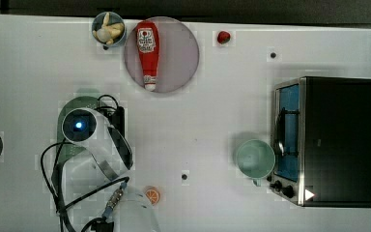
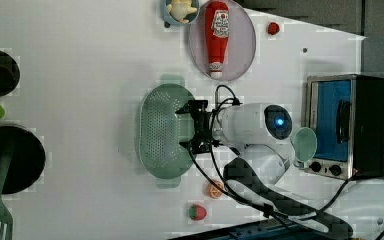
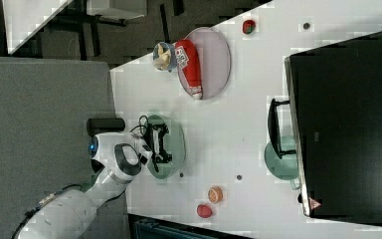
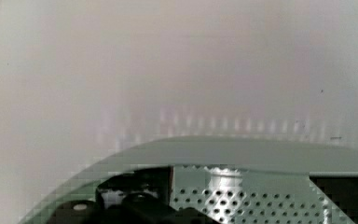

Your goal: Drag strainer left to right.

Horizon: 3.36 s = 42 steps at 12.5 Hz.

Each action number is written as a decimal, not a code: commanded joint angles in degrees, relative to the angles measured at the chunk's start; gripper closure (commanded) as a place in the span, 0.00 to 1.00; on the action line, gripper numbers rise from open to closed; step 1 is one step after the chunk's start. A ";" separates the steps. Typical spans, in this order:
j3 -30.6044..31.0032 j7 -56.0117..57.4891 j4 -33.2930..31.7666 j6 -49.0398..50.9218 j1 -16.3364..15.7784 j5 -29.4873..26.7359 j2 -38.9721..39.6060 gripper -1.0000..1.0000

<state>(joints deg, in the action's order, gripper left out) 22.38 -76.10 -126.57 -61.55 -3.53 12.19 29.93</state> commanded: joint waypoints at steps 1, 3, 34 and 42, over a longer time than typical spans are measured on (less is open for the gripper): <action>-0.78 -1.68 -3.15 0.55 2.09 -0.43 -4.00 0.00; -1.37 -0.50 -4.52 0.51 3.17 -0.42 -4.98 0.00; -28.38 32.68 -8.10 -0.55 6.66 -0.43 -8.94 0.00; -28.92 40.56 -8.46 -0.03 6.51 -0.50 -11.26 0.00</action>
<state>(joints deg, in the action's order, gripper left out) -6.42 -39.64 -135.85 -62.28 4.08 11.32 21.65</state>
